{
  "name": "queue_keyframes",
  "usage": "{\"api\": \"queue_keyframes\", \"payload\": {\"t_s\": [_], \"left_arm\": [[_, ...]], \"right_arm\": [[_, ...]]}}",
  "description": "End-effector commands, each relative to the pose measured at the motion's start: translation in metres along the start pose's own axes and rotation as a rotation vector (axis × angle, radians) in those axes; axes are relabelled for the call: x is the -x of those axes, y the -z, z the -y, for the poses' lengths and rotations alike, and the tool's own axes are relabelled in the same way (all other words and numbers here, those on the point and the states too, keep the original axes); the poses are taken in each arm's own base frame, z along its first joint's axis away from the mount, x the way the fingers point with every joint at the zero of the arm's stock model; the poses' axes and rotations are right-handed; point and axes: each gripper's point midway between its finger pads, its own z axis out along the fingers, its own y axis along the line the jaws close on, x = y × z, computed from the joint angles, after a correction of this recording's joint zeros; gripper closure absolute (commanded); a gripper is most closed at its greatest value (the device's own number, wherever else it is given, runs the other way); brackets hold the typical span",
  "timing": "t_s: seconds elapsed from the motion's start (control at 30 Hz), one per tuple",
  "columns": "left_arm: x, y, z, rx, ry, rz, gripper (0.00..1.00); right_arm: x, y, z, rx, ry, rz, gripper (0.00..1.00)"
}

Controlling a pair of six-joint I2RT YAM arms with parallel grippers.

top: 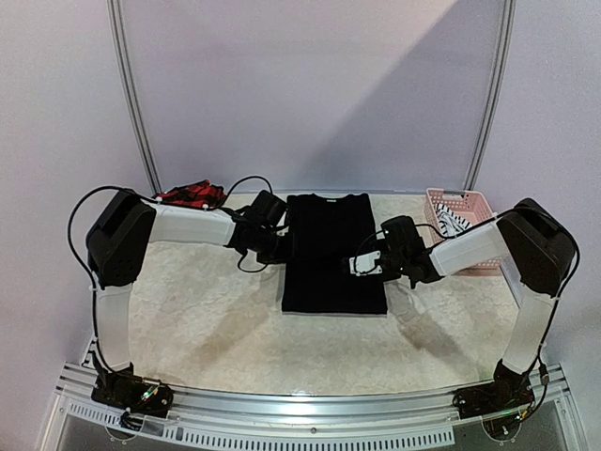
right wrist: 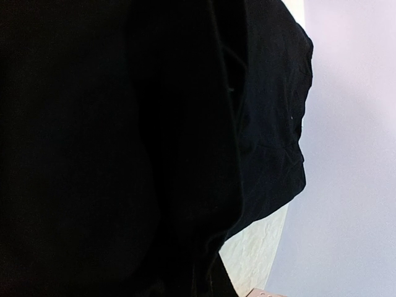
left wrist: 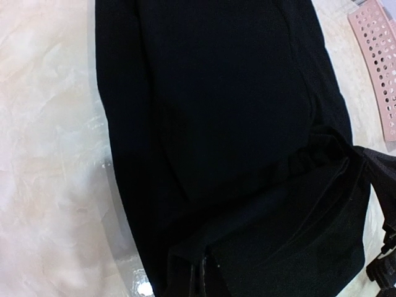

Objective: Fold and stack the mixed laundry pile
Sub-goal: Fold the rectangle-folded T-shirt at the center of the board.

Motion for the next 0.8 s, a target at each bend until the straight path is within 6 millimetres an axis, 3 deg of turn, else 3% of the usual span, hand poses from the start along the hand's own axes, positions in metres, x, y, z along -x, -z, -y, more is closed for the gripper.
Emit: {"api": "queue_keyframes", "payload": {"t_s": [0.0, 0.13, 0.2, 0.33, 0.43, 0.47, 0.57, 0.63, 0.7, 0.77], "left_arm": [[0.020, -0.003, -0.010, 0.028, -0.001, 0.046, 1.00], [0.027, -0.005, -0.009, 0.026, -0.004, 0.056, 0.94], [0.031, -0.004, -0.009, 0.027, -0.014, 0.060, 0.90], [0.045, 0.008, -0.018, 0.059, -0.007, 0.093, 0.70], [0.054, 0.024, -0.018, 0.073, -0.024, 0.117, 0.61], [0.056, 0.031, -0.017, 0.074, -0.033, 0.130, 0.61], [0.062, 0.059, -0.006, 0.051, -0.077, 0.172, 0.58], [0.058, 0.078, 0.003, 0.047, -0.147, 0.187, 0.57], [0.049, 0.097, 0.014, 0.059, -0.259, 0.182, 0.54], [0.033, 0.111, 0.028, 0.084, -0.453, 0.155, 0.50]], "right_arm": [[-0.009, -0.015, 0.016, -0.042, -0.051, -0.030, 1.00], [-0.011, -0.022, 0.018, -0.048, -0.065, -0.045, 0.99], [-0.014, -0.025, 0.019, -0.055, -0.071, -0.061, 0.93], [-0.022, -0.024, 0.035, -0.113, -0.124, -0.092, 0.66], [-0.026, -0.010, 0.064, -0.146, -0.243, -0.106, 0.53], [-0.024, 0.001, 0.080, -0.172, -0.286, -0.095, 0.51], [-0.015, 0.028, 0.094, -0.151, -0.406, -0.037, 0.45], [-0.008, 0.060, 0.107, -0.135, -0.468, 0.012, 0.44], [0.001, 0.089, 0.108, -0.072, -0.534, 0.073, 0.43], [0.013, 0.115, 0.095, 0.024, -0.572, 0.150, 0.43]]}}
